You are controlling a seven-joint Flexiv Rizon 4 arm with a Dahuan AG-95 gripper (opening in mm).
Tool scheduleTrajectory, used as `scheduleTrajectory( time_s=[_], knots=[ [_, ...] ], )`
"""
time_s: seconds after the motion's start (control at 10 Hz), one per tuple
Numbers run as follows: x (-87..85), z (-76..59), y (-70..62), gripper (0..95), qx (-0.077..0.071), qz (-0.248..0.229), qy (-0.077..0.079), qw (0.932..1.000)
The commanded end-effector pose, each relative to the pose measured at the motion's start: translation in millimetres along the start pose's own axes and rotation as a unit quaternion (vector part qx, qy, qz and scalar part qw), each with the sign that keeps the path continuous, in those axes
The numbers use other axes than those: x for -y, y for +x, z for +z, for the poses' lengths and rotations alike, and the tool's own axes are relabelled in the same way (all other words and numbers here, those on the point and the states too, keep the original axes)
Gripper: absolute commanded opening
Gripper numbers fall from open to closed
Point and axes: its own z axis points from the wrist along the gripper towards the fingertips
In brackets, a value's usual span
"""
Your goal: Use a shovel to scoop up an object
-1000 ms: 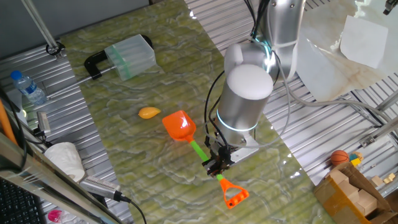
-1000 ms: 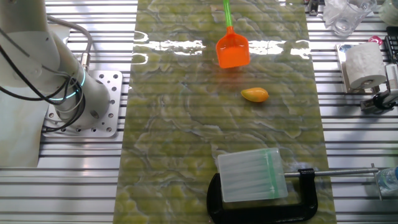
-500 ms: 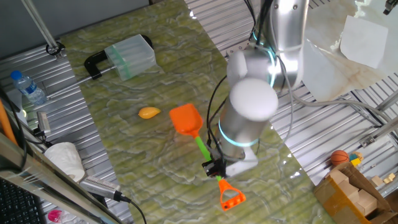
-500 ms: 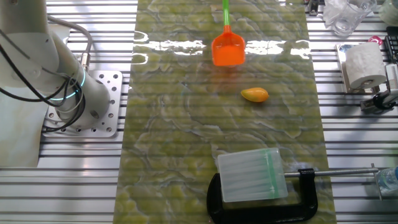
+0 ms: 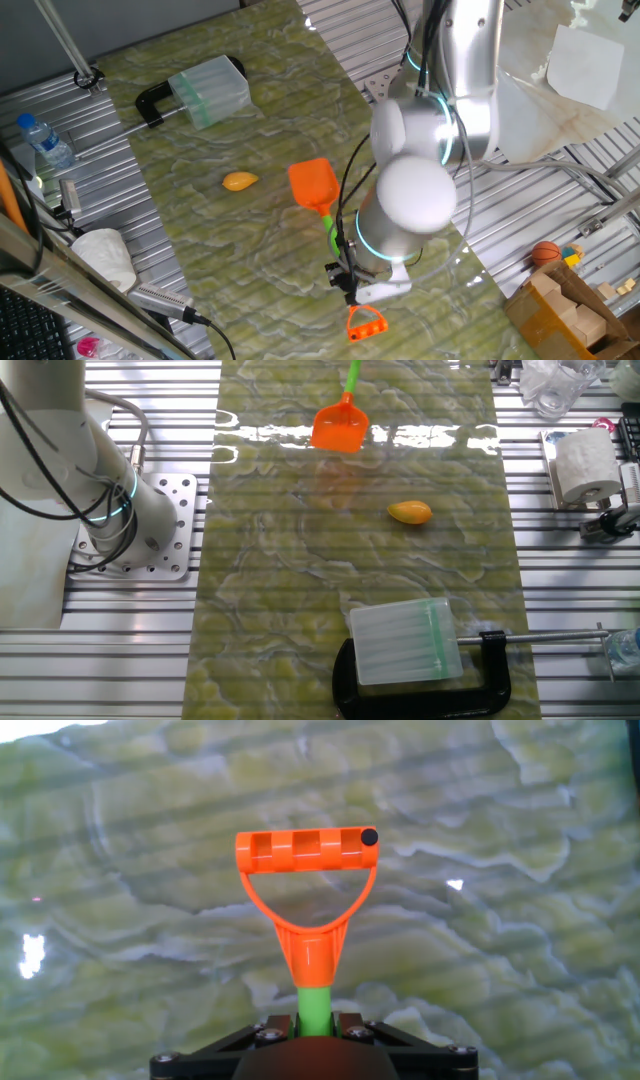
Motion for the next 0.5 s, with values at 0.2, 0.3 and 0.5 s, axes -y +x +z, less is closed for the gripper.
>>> scheduleTrajectory(
  time_s=[0.2,0.3,0.5],
  knots=[
    [0.5,0.0,1.0,0.0,0.08,-0.044,0.034,0.9952],
    [0.5,0.0,1.0,0.0,0.086,-0.047,0.034,0.9946],
    [1.1,0.1,1.0,0.0,0.115,-0.048,0.043,0.9913]
  ],
)
